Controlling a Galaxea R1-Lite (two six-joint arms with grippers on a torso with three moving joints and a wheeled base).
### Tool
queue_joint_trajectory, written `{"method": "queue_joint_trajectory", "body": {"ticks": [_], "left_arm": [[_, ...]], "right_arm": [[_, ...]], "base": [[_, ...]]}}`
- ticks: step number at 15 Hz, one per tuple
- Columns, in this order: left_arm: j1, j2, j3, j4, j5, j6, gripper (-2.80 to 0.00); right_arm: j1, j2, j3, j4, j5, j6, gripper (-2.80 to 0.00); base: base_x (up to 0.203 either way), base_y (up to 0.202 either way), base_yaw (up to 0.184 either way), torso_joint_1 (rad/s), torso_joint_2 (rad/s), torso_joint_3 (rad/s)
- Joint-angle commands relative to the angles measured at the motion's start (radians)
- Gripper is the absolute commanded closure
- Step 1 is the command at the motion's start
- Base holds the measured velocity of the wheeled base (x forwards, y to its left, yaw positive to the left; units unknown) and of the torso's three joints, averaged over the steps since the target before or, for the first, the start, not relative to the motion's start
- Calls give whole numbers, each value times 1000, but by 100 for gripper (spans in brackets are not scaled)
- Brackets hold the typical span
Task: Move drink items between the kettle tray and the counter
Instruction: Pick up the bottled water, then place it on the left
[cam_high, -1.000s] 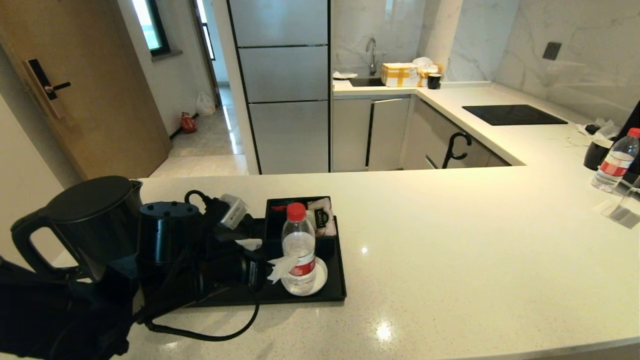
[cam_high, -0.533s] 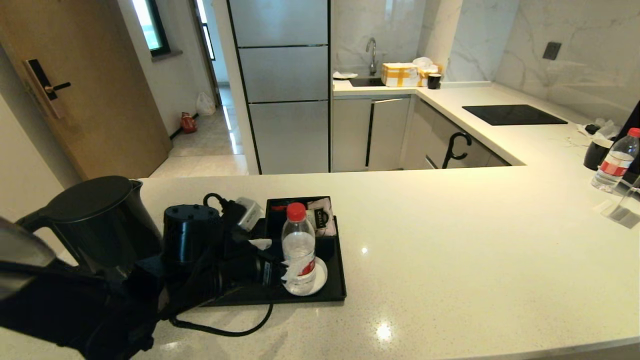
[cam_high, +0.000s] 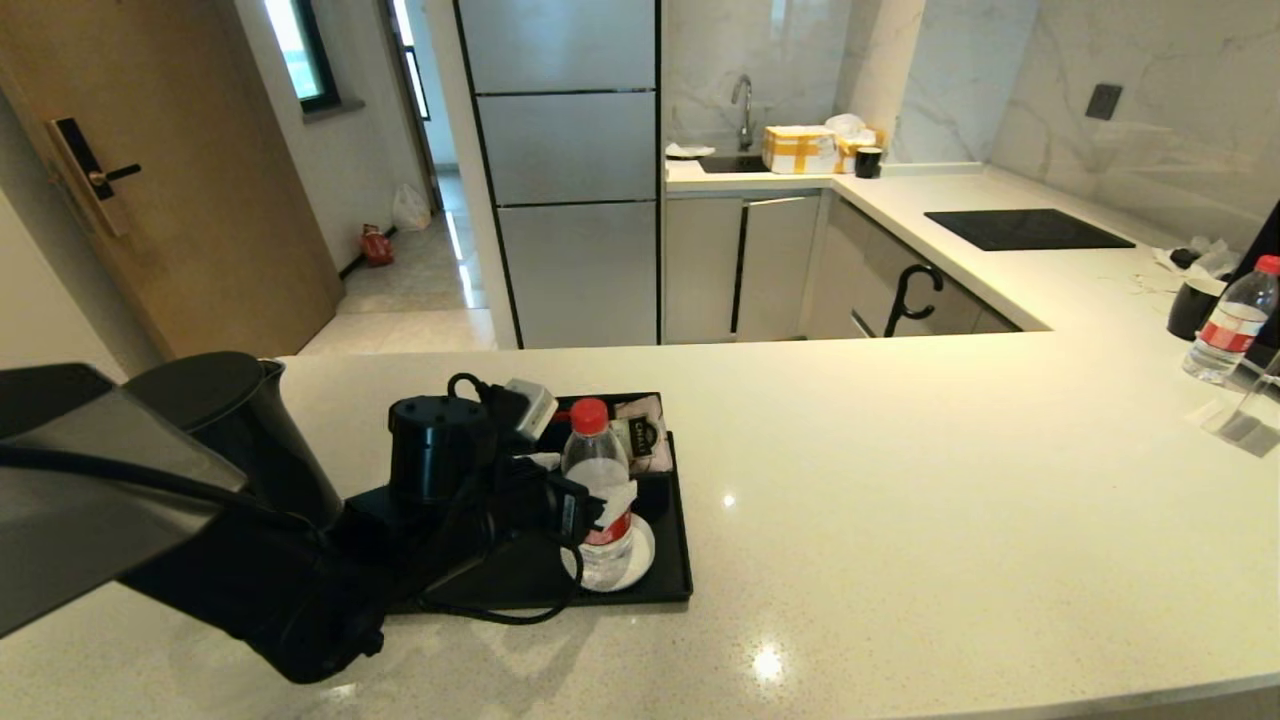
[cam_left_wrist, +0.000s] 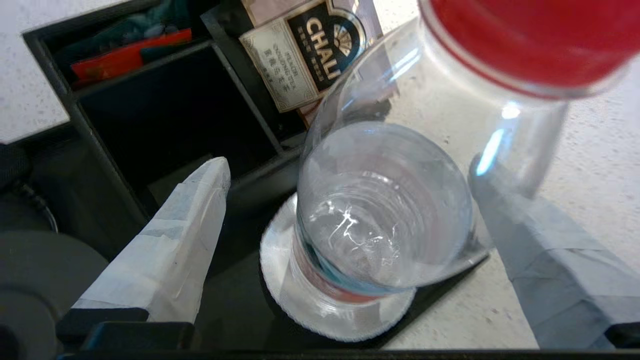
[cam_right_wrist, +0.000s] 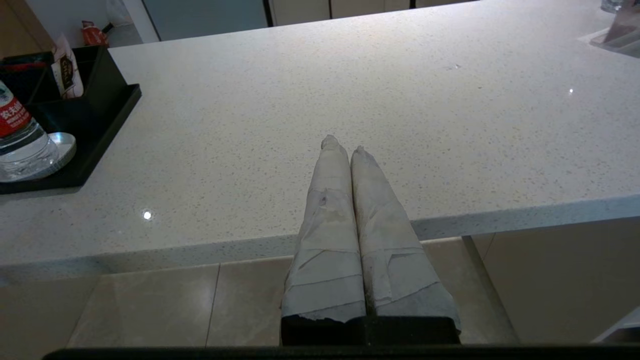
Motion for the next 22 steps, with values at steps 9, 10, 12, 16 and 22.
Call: {"method": "queue_joint_trajectory", "body": {"ticks": [9, 10, 12, 16, 22], "left_arm": [[-31, 5, -6, -5, 66, 15, 0], [-40, -6, -5, -2, 84, 16, 0], [-45, -9, -3, -2, 94, 17, 0], [-105, -51, -4, 3, 205, 42, 0], [-135, -167, -38, 104, 463, 53, 0]], "right_arm": [[0, 1, -2, 0, 0, 0, 0], [0, 1, 0, 0, 0, 0, 0], [0, 1, 0, 0, 0, 0, 0], [0, 1, 0, 0, 0, 0, 0], [0, 1, 0, 0, 0, 0, 0]], "base": [[0, 0, 0, 0, 0, 0], [0, 0, 0, 0, 0, 0], [0, 0, 0, 0, 0, 0], [0, 0, 0, 0, 0, 0], [0, 0, 0, 0, 0, 0]]}}
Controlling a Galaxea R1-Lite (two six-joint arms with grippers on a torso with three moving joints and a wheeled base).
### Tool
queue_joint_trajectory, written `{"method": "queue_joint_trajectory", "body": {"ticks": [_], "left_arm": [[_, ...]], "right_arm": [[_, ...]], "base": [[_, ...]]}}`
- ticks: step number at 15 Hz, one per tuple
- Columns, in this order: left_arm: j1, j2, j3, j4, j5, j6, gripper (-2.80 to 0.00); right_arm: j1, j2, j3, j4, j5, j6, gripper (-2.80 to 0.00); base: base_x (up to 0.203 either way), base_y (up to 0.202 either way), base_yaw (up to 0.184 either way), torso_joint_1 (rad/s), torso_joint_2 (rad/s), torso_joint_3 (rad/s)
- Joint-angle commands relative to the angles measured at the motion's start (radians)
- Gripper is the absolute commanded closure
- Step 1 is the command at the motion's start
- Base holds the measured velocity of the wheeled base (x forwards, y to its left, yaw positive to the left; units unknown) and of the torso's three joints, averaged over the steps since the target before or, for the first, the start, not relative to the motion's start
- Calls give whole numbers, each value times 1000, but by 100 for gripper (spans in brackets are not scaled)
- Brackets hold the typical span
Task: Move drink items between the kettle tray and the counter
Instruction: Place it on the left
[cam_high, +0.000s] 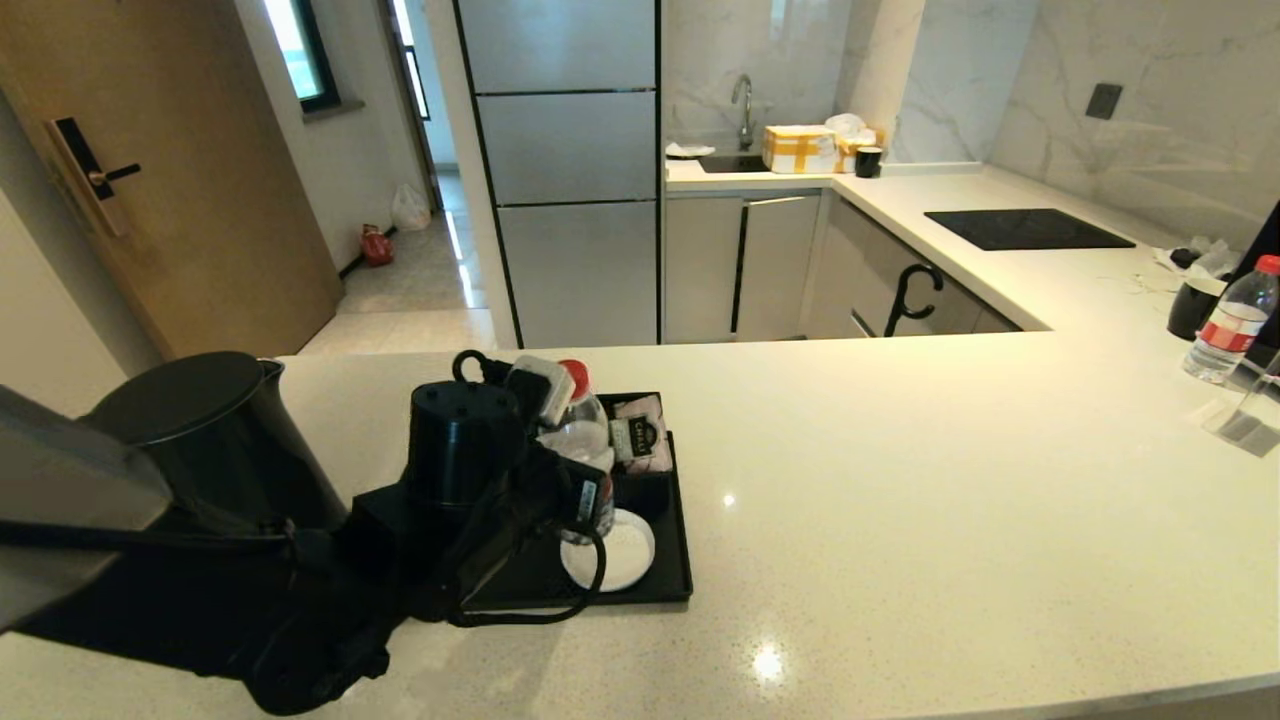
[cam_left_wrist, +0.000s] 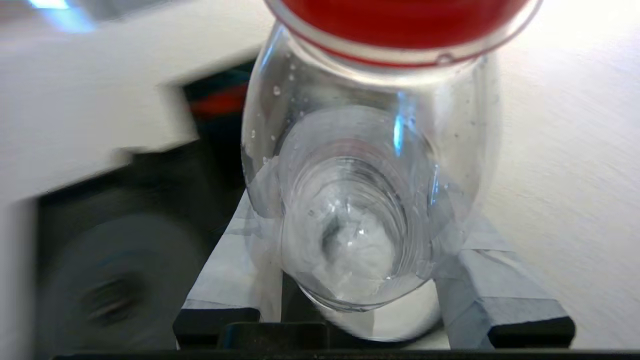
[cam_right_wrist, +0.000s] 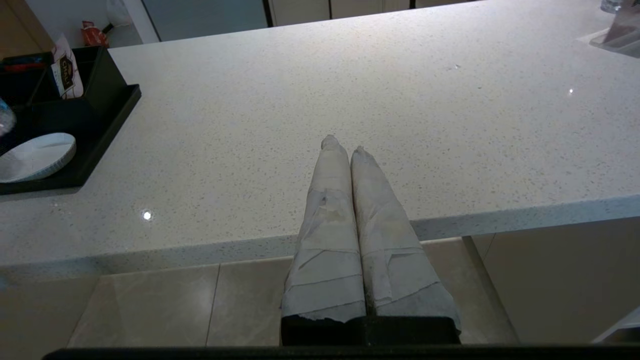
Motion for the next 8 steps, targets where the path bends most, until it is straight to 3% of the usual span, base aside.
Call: {"method": "queue_joint_trajectory", "body": {"ticks": [1, 4, 8], "left_arm": [[6, -73, 0, 13, 103, -2, 0], [100, -231, 61, 51, 214, -24, 0], [246, -432, 160, 128, 243, -58, 0]], "right_arm": [[0, 1, 1, 0, 0, 0, 0], [0, 1, 1, 0, 0, 0, 0], [0, 1, 1, 0, 0, 0, 0]], "base": [[0, 0, 0, 0, 0, 0], [0, 0, 0, 0, 0, 0], [0, 0, 0, 0, 0, 0]]}}
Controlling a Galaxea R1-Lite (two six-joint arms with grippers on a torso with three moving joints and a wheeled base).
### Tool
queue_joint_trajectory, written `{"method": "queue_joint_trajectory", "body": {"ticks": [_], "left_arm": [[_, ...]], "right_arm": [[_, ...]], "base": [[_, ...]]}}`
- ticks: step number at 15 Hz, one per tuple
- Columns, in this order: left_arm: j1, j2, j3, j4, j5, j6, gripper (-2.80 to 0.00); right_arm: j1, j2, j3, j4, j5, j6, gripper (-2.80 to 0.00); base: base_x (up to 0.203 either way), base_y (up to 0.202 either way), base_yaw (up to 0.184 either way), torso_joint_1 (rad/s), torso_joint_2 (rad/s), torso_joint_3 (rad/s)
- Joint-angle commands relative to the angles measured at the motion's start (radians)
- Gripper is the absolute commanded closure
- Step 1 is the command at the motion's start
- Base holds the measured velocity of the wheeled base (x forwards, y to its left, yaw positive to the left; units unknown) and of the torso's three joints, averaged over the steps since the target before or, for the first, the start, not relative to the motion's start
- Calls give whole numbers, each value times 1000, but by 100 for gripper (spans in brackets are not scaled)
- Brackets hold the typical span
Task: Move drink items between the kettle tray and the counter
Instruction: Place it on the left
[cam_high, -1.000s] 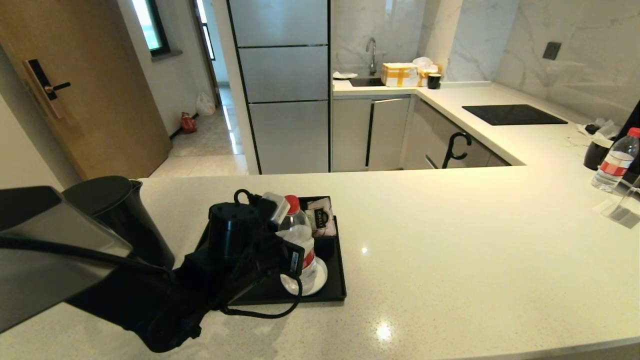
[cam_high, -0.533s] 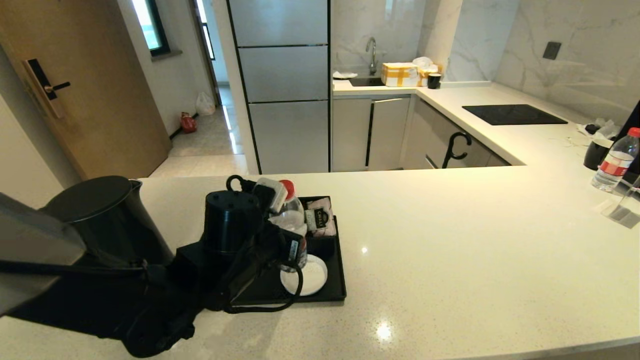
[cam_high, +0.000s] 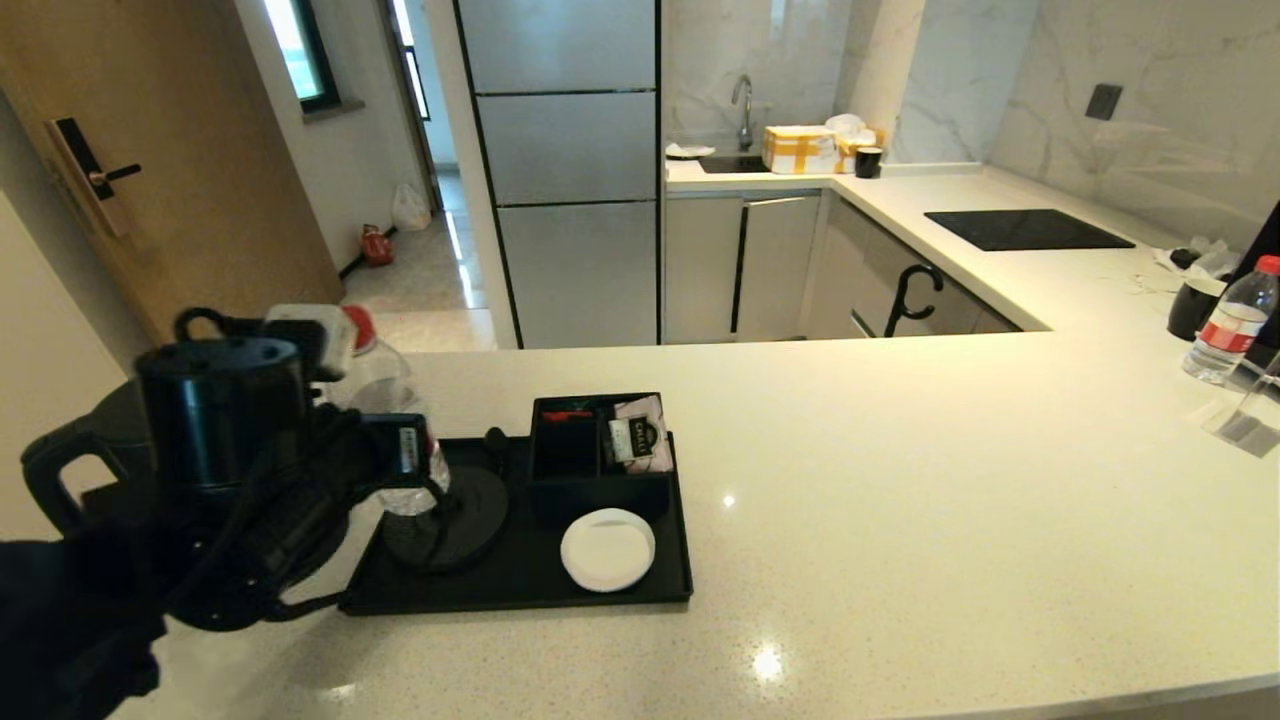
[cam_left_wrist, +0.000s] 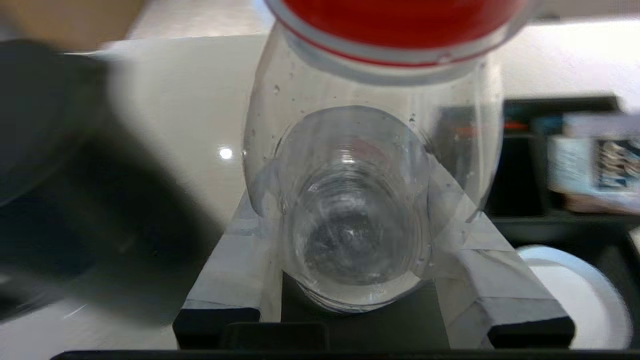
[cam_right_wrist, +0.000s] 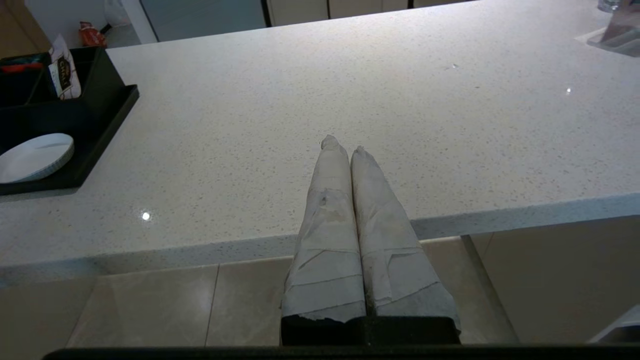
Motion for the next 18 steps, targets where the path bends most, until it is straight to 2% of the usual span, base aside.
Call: {"method": "queue_joint_trajectory", "body": {"ticks": [1, 2, 4, 7, 11, 14, 17, 18], "left_arm": [[88, -159, 42, 34, 5, -6, 0], [130, -206, 55, 71, 4, -9, 0], [170, -278, 81, 143, 3, -17, 0], [183, -336, 113, 211, 4, -28, 0], [199, -530, 107, 349, 14, -35, 0], [363, -612, 89, 441, 19, -48, 0], [513, -627, 78, 496, 2, -75, 0], [521, -627, 76, 505, -3, -80, 0]], "right_arm": [[0, 1, 0, 0, 0, 0, 0], [0, 1, 0, 0, 0, 0, 0], [0, 1, 0, 0, 0, 0, 0], [0, 1, 0, 0, 0, 0, 0], [0, 1, 0, 0, 0, 0, 0], [0, 1, 0, 0, 0, 0, 0], [0, 1, 0, 0, 0, 0, 0], [0, 1, 0, 0, 0, 0, 0]], "base": [[0, 0, 0, 0, 0, 0], [0, 0, 0, 0, 0, 0], [0, 0, 0, 0, 0, 0], [0, 0, 0, 0, 0, 0], [0, 0, 0, 0, 0, 0], [0, 0, 0, 0, 0, 0], [0, 0, 0, 0, 0, 0], [0, 0, 0, 0, 0, 0]]}}
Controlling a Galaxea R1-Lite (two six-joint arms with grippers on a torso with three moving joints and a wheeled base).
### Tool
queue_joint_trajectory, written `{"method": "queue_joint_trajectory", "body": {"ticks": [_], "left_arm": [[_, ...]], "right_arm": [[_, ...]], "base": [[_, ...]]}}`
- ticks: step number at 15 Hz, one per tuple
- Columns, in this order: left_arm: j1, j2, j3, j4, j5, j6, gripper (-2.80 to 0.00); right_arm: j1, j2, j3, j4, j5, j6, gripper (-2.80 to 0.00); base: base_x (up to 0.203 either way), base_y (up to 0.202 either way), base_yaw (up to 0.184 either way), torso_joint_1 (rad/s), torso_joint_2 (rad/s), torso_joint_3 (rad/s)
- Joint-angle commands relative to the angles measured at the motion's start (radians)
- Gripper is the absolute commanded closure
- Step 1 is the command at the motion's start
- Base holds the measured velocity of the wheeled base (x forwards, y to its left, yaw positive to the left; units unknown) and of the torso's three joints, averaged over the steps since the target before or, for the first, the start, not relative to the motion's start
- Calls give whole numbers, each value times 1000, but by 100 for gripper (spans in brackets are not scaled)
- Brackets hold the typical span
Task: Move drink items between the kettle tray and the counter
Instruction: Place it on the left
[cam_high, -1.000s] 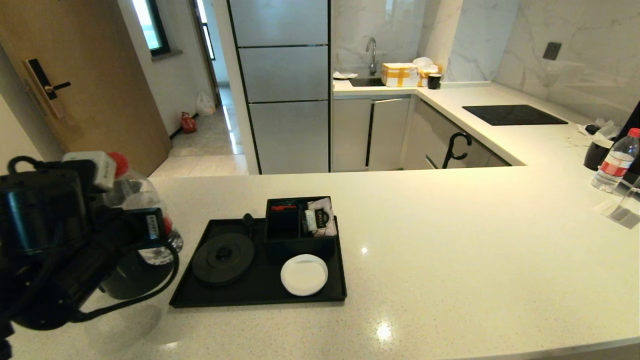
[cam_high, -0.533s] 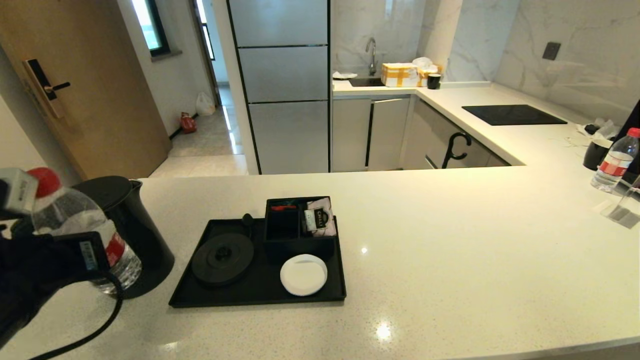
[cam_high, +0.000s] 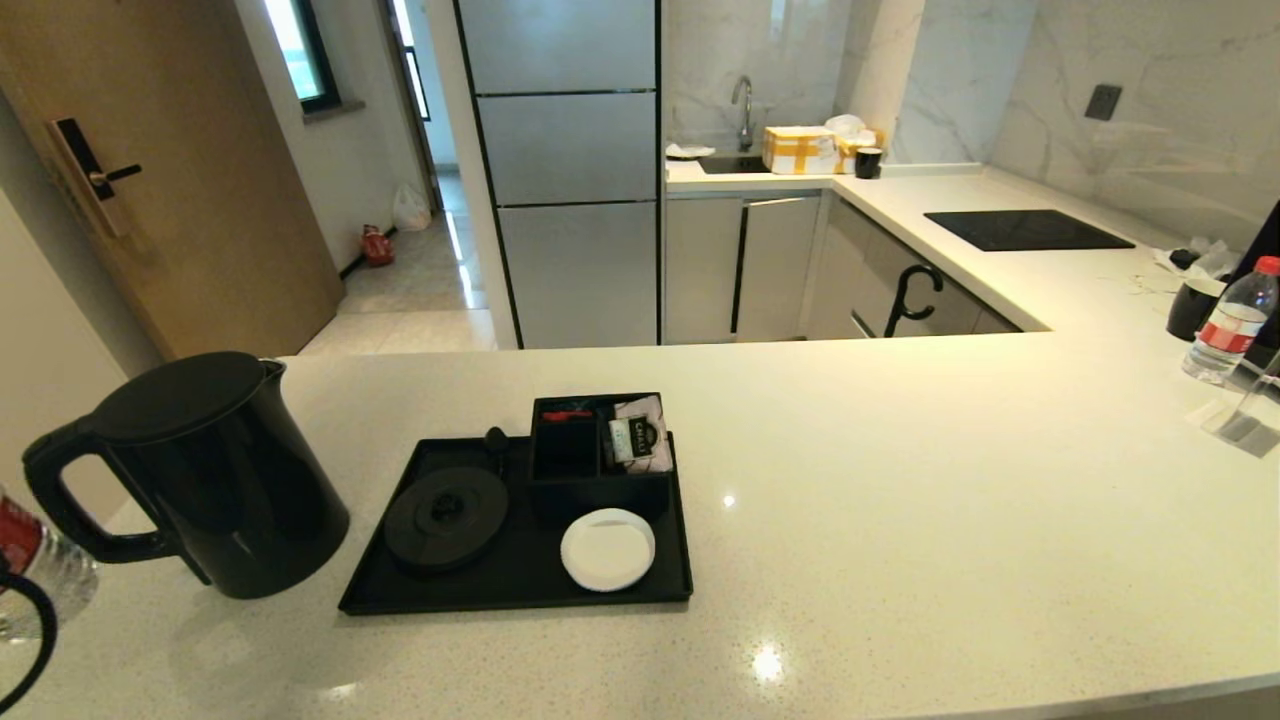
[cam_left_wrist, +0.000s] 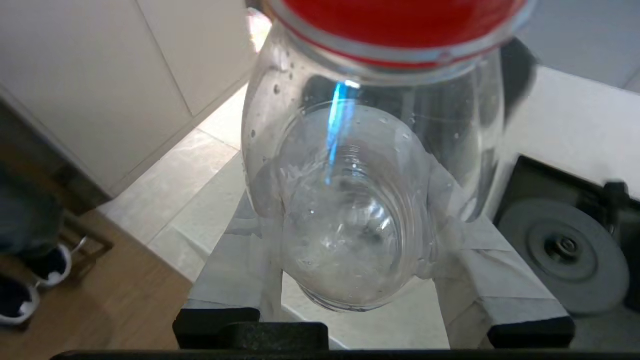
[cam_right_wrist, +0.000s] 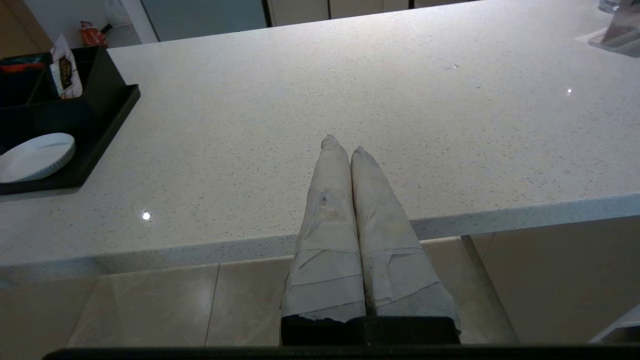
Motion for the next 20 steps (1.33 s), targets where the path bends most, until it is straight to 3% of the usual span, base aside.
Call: {"method": "queue_joint_trajectory", "body": {"ticks": [1, 2, 4, 7, 10, 13, 16, 20], "left_arm": [[32, -11, -4, 0, -2, -5, 0], [66, 9, -6, 4, -21, -17, 0], [230, 57, -11, 10, -73, -38, 0], [522, 152, -20, 11, -258, -66, 0], [716, 265, -27, 1, -394, -77, 0], [773, 386, -33, -75, -450, -70, 0], [778, 510, -19, -256, -455, -37, 0], [777, 693, 97, -658, -467, 69, 0]], "right_arm": [[0, 1, 0, -1, 0, 0, 0], [0, 1, 0, -1, 0, 0, 0], [0, 1, 0, -1, 0, 0, 0], [0, 1, 0, -1, 0, 0, 0], [0, 1, 0, -1, 0, 0, 0], [0, 1, -2, -1, 0, 0, 0], [0, 1, 0, -1, 0, 0, 0], [0, 1, 0, -1, 0, 0, 0]], "base": [[0, 0, 0, 0, 0, 0], [0, 0, 0, 0, 0, 0], [0, 0, 0, 0, 0, 0], [0, 0, 0, 0, 0, 0], [0, 0, 0, 0, 0, 0], [0, 0, 0, 0, 0, 0], [0, 0, 0, 0, 0, 0], [0, 0, 0, 0, 0, 0]]}}
